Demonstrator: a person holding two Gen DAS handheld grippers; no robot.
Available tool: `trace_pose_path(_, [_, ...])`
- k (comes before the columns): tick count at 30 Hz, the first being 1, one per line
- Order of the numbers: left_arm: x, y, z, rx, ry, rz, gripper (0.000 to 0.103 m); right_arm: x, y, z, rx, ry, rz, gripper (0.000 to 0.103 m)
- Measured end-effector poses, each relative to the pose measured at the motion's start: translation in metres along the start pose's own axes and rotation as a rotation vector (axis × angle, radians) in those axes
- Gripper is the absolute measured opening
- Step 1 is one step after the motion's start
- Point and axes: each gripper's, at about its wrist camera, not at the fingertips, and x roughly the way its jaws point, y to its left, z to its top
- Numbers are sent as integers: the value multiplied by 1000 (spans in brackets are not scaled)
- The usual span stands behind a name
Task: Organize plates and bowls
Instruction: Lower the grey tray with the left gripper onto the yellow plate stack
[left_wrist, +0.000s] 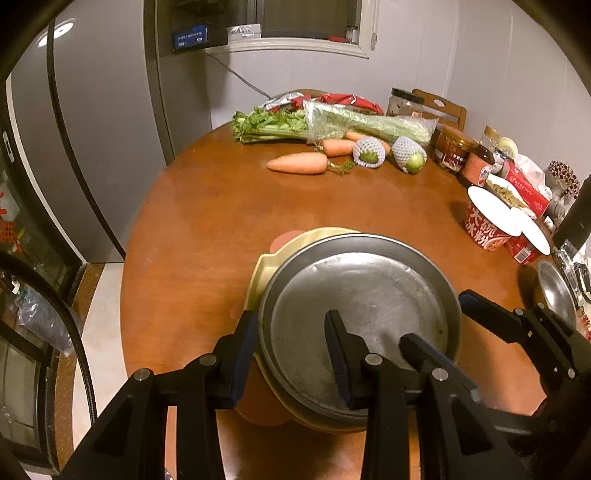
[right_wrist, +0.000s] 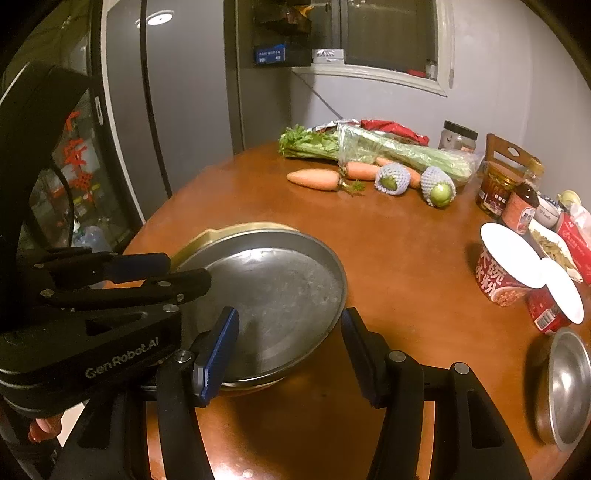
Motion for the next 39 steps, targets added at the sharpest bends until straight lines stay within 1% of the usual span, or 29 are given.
trace_pose_path(5, [-7, 7, 1, -15, -7, 17, 38, -8, -7, 4, 11, -19, -8, 60])
trace_pose_path(8, [-10, 11, 1, -23, -11, 17, 39, -12, -12, 4, 28, -17, -3, 60])
trace_pose_path(12, [-14, 17, 0, -29, -23, 40, 40, -16, -17, 4, 40, -19, -4, 60])
trace_pose_path(18, [-13, 23, -4, -42, -10, 18, 42, -23, -22, 1, 59, -20, 9, 60])
trace_pose_path(20, [-11, 24, -5, -43, -4, -9, 43, -25, -25, 0, 65, -19, 9, 60])
trace_pose_path(22, [-9, 27, -6, -63, 5, -62, 44, -26, -29, -2, 82, -16, 23, 61])
trace_pose_path(23, [-8, 28, -6, -69, 8, -68, 44, -25, -31, -2, 90, -13, 25, 61])
trace_pose_path(29, [3, 24, -6, -57, 35, -56, 45, -22, -39, -6, 119, 17, 15, 61])
trace_pose_path(32, [11, 22, -5, -50, 51, -47, 45, -19, -39, -8, 123, 30, 22, 61])
trace_pose_path(35, [17, 22, -5, -54, 65, -54, 45, -14, -36, -8, 113, 38, 30, 61])
trace_pose_path(39, [25, 24, -3, -54, 79, -51, 45, -3, -30, -7, 108, 61, 57, 61])
